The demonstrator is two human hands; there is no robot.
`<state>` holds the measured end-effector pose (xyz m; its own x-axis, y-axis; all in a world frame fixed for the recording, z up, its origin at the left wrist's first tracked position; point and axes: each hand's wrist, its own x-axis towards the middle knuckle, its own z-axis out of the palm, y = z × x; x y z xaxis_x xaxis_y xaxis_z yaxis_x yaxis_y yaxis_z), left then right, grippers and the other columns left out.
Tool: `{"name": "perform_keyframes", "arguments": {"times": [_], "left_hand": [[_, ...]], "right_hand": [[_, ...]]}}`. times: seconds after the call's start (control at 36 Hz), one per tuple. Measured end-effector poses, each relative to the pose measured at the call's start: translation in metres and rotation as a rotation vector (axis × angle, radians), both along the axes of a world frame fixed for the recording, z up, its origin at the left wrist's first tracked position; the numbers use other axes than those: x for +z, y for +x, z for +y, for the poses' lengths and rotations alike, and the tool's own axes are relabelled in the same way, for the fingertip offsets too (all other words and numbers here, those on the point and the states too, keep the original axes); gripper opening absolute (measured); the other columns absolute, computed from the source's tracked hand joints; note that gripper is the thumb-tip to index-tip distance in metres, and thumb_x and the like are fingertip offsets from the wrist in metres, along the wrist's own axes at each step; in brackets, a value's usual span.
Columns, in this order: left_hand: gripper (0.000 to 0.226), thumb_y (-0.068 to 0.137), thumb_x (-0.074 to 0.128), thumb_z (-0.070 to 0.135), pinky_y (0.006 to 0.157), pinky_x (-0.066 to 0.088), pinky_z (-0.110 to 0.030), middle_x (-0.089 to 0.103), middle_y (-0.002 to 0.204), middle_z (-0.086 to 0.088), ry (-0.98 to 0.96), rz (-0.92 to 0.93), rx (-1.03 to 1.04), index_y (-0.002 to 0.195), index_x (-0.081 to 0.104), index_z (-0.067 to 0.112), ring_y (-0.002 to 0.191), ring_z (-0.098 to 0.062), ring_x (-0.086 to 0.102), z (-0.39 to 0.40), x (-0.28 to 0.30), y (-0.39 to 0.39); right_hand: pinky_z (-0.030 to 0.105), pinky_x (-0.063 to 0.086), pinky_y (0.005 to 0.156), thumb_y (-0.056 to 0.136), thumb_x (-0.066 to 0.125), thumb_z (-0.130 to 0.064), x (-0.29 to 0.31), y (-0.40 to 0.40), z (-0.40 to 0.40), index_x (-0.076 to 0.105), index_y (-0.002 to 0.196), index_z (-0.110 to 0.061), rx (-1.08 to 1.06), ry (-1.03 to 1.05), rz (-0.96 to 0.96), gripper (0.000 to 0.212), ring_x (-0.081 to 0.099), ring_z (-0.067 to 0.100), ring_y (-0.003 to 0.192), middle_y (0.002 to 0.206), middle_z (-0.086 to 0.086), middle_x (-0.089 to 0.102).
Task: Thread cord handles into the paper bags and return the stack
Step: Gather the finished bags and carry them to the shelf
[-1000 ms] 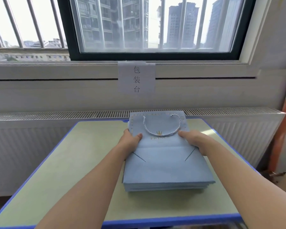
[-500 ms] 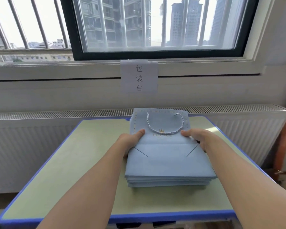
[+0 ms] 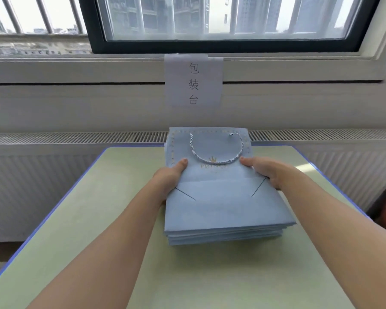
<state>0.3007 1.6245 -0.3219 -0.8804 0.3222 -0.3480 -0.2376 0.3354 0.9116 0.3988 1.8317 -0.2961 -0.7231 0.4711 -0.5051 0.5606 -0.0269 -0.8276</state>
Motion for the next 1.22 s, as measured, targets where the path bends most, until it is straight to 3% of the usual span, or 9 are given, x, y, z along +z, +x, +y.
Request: {"name": "perform_keyframes", "arguments": {"times": [0.11,0.25,0.33,0.53,0.75,0.86,0.94,1.08,1.22], "left_hand": [[0.051,0.091,0.058,0.051,0.073,0.051,-0.034,0.066,0.106,-0.012,0.029,0.043,0.037,0.115,0.058,0.006,0.090,-0.029,0.064,0.006,-0.006,-0.023],[0.053,0.085,0.062,0.057,0.089,0.053,-0.048,0.065,0.105,-0.011,0.003,0.039,0.105,0.107,0.054,0.009,0.097,-0.034,0.065,0.010,-0.004,-0.032],[0.068,0.066,0.066,0.070,0.089,0.053,-0.051,0.066,0.108,-0.011,0.013,-0.032,0.107,0.104,0.054,0.014,0.098,-0.035,0.065,0.009,0.002,-0.033],[0.036,0.090,0.068,0.030,0.090,0.053,-0.051,0.062,0.118,-0.016,0.066,-0.298,0.228,0.113,0.049,0.010,0.103,-0.034,0.064,-0.008,0.036,-0.036],[0.019,0.088,0.069,0.021,0.091,0.052,-0.050,0.065,0.107,-0.012,0.034,-0.323,0.442,0.094,0.051,0.019,0.098,-0.032,0.065,-0.072,0.079,-0.031],[0.032,0.087,0.070,0.024,0.092,0.052,-0.050,0.065,0.111,-0.013,0.033,-0.274,0.546,0.111,0.053,0.011,0.098,-0.032,0.065,-0.104,0.097,-0.035],[0.031,0.090,0.067,0.023,0.094,0.051,-0.046,0.061,0.110,-0.011,0.038,-0.225,0.670,0.111,0.048,0.009,0.103,-0.032,0.062,-0.128,0.116,-0.030],[0.031,0.094,0.062,0.025,0.082,0.051,-0.039,0.060,0.108,-0.008,0.096,-0.204,0.862,0.115,0.046,0.009,0.099,-0.029,0.061,-0.174,0.141,-0.013],[0.038,0.093,0.063,0.026,0.093,0.050,-0.046,0.058,0.118,-0.013,0.069,-0.180,1.032,0.119,0.045,0.005,0.105,-0.033,0.060,-0.222,0.159,0.000]], "right_hand": [[0.038,0.052,0.073,0.098,0.049,-0.035,-0.006,-0.031,0.004,0.061,0.083,-0.011,-0.019,0.052,0.038,0.030,0.063,0.023,0.063,0.080,0.009,0.066],[0.042,0.052,0.082,0.094,0.055,-0.025,-0.012,-0.052,0.011,0.060,0.083,-0.013,-0.051,0.143,0.086,0.017,0.065,0.029,0.078,0.086,0.009,0.067],[0.044,0.054,0.086,0.092,0.056,-0.024,-0.011,-0.056,0.013,0.060,0.091,-0.013,-0.053,0.134,0.069,0.012,0.067,0.030,0.086,0.094,0.011,0.069],[0.049,0.051,0.090,0.089,0.058,-0.025,0.018,-0.060,-0.012,0.057,0.084,-0.017,-0.014,0.150,-0.015,0.009,0.065,0.031,0.091,0.097,0.010,0.067],[0.049,0.050,0.091,0.085,0.057,-0.032,0.051,-0.078,-0.071,0.062,0.097,-0.022,0.133,0.076,-0.018,0.017,0.066,0.026,0.094,0.100,0.002,0.070],[0.048,0.050,0.093,0.080,0.056,-0.040,0.066,-0.104,-0.099,0.060,0.106,-0.024,0.238,0.061,0.002,0.032,0.066,0.024,0.097,0.106,-0.001,0.069],[0.047,0.049,0.094,0.091,0.053,-0.026,0.091,-0.122,-0.128,0.058,0.096,-0.026,0.366,0.078,0.036,0.007,0.065,0.025,0.098,0.104,0.000,0.068],[0.047,0.050,0.093,0.087,0.051,-0.032,0.116,-0.151,-0.176,0.062,0.105,-0.025,0.632,0.105,0.071,0.022,0.066,0.023,0.096,0.103,-0.002,0.070],[0.045,0.051,0.091,0.068,0.051,-0.050,0.112,-0.182,-0.227,0.060,0.107,-0.020,0.799,0.100,0.101,0.050,0.067,0.022,0.095,0.103,-0.001,0.070]]}}
